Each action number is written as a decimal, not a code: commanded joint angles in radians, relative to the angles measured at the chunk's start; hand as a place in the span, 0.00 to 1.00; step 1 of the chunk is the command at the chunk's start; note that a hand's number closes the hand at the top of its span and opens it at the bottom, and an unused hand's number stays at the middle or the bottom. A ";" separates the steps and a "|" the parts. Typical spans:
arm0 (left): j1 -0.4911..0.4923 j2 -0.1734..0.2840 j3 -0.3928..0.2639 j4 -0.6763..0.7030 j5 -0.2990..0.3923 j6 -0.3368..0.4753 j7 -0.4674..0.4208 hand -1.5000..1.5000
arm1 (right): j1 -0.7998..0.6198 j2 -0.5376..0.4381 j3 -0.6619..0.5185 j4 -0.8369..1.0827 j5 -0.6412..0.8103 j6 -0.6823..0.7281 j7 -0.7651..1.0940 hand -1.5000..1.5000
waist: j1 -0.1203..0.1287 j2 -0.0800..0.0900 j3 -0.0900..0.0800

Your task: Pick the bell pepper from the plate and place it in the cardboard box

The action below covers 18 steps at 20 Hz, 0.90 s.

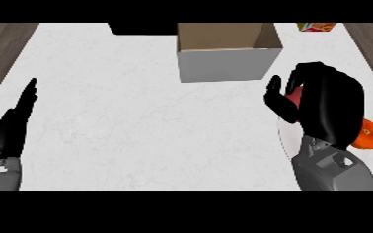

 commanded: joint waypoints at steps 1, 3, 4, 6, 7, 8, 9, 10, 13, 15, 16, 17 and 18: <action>-0.001 -0.023 -0.020 0.035 -0.027 0.010 -0.056 0.50 | -0.168 0.066 -0.057 0.084 -0.060 -0.003 0.018 1.00 | 0.007 0.006 0.001; -0.057 0.019 0.010 0.011 -0.006 -0.019 0.016 0.50 | -0.254 0.085 -0.061 0.186 -0.054 -0.065 0.040 1.00 | 0.011 0.006 0.002; -0.057 -0.011 0.001 0.059 -0.008 -0.006 -0.019 0.50 | -0.291 0.085 -0.084 0.275 -0.086 -0.126 0.049 1.00 | 0.015 0.009 0.001; -0.054 -0.025 -0.015 0.060 -0.023 -0.001 -0.017 0.50 | -0.414 0.076 -0.175 0.332 -0.105 -0.110 0.023 1.00 | 0.014 0.009 0.001; -0.048 -0.015 -0.001 0.080 -0.023 0.000 -0.042 0.50 | -0.439 0.086 -0.169 0.394 -0.106 -0.154 0.053 1.00 | 0.016 0.009 0.001; -0.037 -0.010 -0.001 0.053 -0.021 -0.006 -0.049 0.50 | -0.452 0.086 -0.198 0.478 -0.104 -0.243 0.021 1.00 | 0.023 0.011 0.002; -0.053 -0.006 0.005 0.067 -0.023 -0.006 -0.044 0.50 | -0.501 0.087 -0.196 0.482 -0.130 -0.212 0.056 1.00 | 0.016 0.008 0.001; -0.062 -0.020 -0.005 0.084 -0.031 0.005 -0.051 0.50 | -0.522 0.087 -0.218 0.576 -0.149 -0.296 0.045 1.00 | 0.025 0.013 0.001; -0.050 -0.011 0.000 0.034 -0.015 -0.023 -0.003 0.50 | -0.604 0.082 -0.302 0.703 -0.177 -0.324 0.018 1.00 | 0.022 0.010 0.002; -0.044 -0.038 -0.021 0.008 -0.030 -0.002 -0.003 0.50 | -0.652 0.045 -0.359 0.838 -0.211 -0.405 -0.050 1.00 | 0.032 0.014 0.002; -0.047 -0.030 -0.010 0.070 -0.048 0.012 -0.052 0.50 | -0.694 0.055 -0.369 0.854 -0.231 -0.386 -0.026 1.00 | 0.022 0.012 0.001; -0.065 -0.030 -0.009 0.063 -0.027 -0.013 -0.018 0.50 | -0.705 0.048 -0.367 0.945 -0.228 -0.439 -0.078 1.00 | 0.027 0.014 0.002; -0.083 -0.058 -0.028 0.057 -0.049 0.019 -0.005 0.50 | -0.745 0.052 -0.383 1.004 -0.231 -0.454 -0.071 1.00 | 0.031 0.016 0.002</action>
